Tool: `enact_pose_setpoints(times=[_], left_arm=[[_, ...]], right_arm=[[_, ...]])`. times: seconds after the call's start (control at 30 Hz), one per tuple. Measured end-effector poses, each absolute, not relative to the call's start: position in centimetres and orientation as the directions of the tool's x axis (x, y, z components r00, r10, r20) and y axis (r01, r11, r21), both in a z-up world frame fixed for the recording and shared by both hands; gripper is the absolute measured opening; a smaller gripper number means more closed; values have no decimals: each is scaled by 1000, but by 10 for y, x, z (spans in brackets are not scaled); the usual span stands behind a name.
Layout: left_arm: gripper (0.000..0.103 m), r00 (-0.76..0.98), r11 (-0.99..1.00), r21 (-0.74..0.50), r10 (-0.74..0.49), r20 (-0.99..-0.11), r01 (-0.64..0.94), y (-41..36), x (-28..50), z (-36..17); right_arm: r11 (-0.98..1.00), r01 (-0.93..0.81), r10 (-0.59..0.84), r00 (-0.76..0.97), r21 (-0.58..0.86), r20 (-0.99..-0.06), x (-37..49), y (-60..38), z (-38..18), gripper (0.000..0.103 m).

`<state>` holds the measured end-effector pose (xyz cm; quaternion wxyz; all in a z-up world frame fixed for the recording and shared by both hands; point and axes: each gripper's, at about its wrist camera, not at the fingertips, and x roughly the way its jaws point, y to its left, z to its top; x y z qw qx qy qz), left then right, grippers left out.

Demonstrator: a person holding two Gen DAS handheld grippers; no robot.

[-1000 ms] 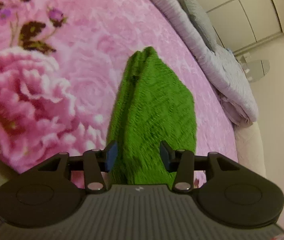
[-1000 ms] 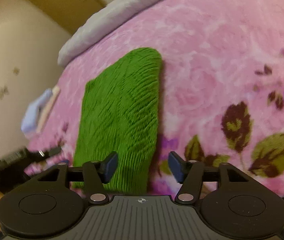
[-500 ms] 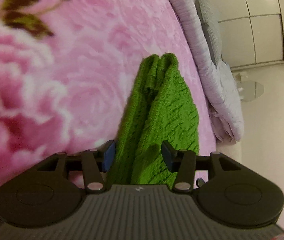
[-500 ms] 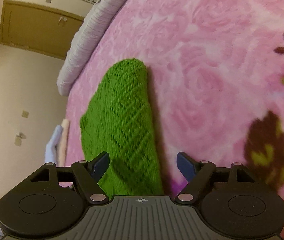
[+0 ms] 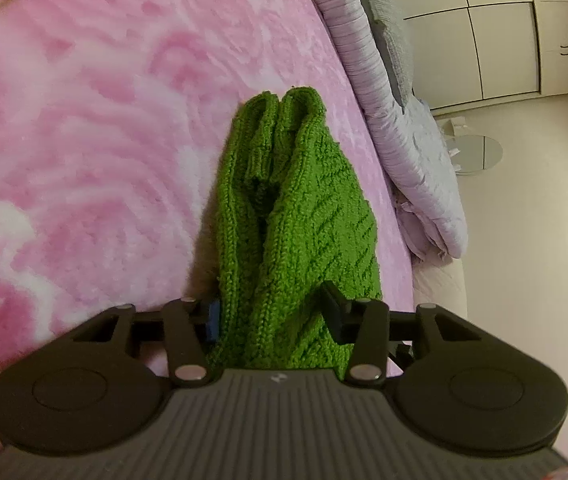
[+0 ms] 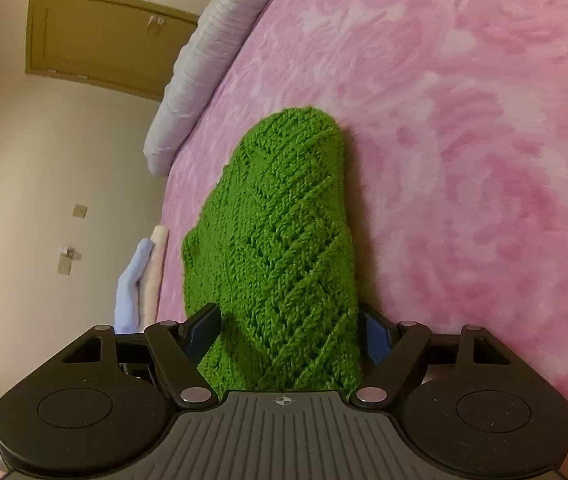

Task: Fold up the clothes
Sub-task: 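Carry the held sweater with both grippers toward the folded towel stack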

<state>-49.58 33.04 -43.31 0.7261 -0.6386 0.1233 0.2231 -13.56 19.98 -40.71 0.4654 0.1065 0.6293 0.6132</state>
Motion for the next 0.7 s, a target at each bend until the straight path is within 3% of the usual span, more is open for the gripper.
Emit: enact_pose_setpoints(times=[0.07,0.17,0.3,0.5,0.7], left_arm=[[37,876,84,-878,157,-456,-472,333,-496,-435],[31,882,96,-880,142,-450,-464,336,-493,-438],[25,884,110,-879,126,-451,-464,341,-489,-437],[19,841,185,-820,99,-532,-541,346,-477,-405],[17,822,152,-809,84,-563,-569,363,-486,-343]], right_arm=[[216,-460,697,-545,861,-466,-140,204,-407,76],[212,-470,687,-552,857,-473,-142,210,-411,54],[200,-454,676,-577,868,-458,-139,217,-418,43],[217,-452,635,-608,865,-477,-135,223,-411,36],[279,-459,596,-606,843,-527,-151,244,-349,35]])
